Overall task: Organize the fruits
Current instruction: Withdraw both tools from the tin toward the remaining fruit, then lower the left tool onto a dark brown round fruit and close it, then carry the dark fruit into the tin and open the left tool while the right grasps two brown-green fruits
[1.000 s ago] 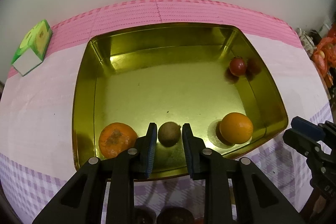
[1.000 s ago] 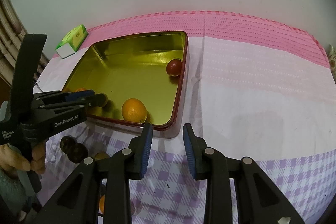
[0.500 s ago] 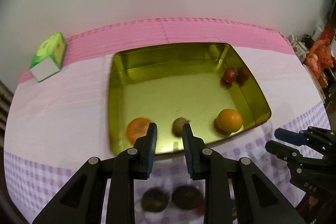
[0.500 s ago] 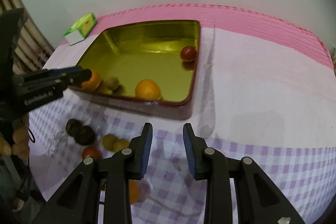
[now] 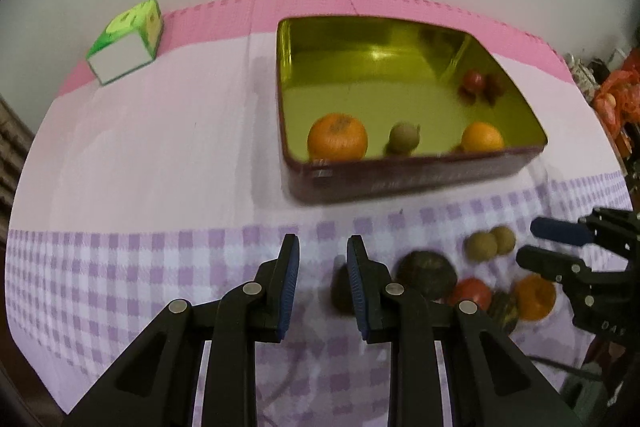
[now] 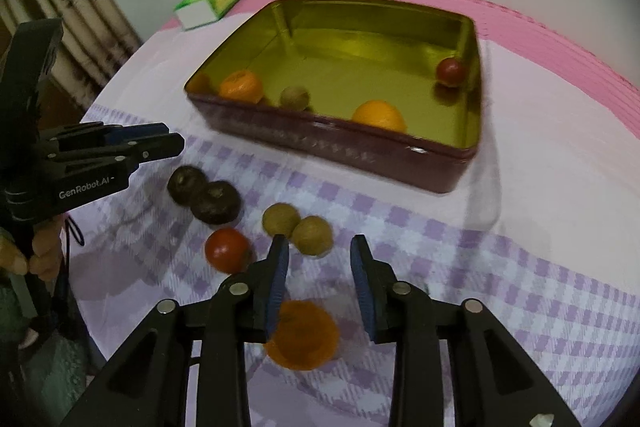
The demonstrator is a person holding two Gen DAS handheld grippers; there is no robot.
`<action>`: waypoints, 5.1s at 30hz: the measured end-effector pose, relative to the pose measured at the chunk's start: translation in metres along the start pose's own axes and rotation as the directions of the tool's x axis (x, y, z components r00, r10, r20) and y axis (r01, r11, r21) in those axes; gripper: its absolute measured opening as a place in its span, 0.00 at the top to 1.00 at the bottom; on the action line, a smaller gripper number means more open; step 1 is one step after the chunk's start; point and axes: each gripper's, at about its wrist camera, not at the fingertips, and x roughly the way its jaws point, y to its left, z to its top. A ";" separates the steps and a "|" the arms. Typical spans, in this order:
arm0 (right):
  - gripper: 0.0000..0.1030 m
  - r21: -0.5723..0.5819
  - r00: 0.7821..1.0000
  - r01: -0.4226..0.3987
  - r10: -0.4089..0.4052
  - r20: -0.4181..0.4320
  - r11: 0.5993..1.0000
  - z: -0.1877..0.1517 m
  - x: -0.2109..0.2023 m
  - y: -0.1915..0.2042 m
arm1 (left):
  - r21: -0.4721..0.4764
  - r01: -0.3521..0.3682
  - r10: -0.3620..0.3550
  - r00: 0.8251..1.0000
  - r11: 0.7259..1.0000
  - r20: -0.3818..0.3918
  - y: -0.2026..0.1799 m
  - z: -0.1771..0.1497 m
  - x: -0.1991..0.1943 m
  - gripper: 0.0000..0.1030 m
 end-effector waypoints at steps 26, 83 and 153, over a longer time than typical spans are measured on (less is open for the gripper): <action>0.61 -0.154 0.998 0.001 -0.011 -0.066 0.988 0.024 0.045 0.023 | 0.057 0.057 -0.054 0.997 0.997 -0.053 -0.002 -0.027 -0.001 0.68; 0.61 0.068 0.994 0.104 -0.105 0.008 0.992 -0.008 0.019 -0.032 | 0.104 0.086 -0.086 0.996 0.991 -0.005 -0.028 -0.024 0.014 0.59; 0.61 0.174 0.994 0.076 -0.089 0.066 0.982 -0.017 0.000 -0.061 | 0.095 0.010 -0.015 0.998 0.995 0.053 -0.064 0.070 0.034 0.64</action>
